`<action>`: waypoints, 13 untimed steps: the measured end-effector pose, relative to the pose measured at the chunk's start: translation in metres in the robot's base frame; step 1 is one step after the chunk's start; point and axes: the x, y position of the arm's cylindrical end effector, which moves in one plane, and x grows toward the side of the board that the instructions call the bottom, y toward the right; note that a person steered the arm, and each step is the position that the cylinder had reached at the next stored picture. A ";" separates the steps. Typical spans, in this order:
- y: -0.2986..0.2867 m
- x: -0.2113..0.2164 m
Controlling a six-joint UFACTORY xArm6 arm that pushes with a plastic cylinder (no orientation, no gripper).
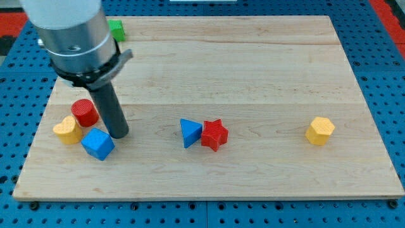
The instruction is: Place the blue blocks at the bottom left of the board
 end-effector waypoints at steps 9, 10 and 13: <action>0.180 -0.051; 0.157 -0.070; 0.034 -0.113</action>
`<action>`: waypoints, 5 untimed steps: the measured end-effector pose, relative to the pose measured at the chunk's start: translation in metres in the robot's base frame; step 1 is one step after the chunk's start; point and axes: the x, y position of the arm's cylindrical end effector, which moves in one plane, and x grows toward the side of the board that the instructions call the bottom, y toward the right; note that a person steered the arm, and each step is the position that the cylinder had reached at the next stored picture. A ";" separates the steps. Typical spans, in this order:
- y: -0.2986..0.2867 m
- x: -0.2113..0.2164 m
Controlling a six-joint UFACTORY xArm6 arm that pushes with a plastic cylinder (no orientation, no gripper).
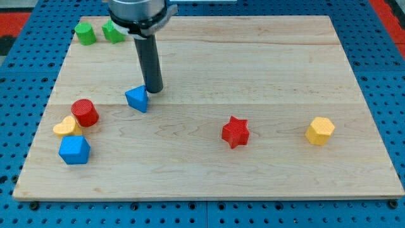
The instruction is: Place the blue blocks at the bottom left of the board
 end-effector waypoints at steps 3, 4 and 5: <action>-0.038 0.088; -0.033 0.108; -0.036 0.129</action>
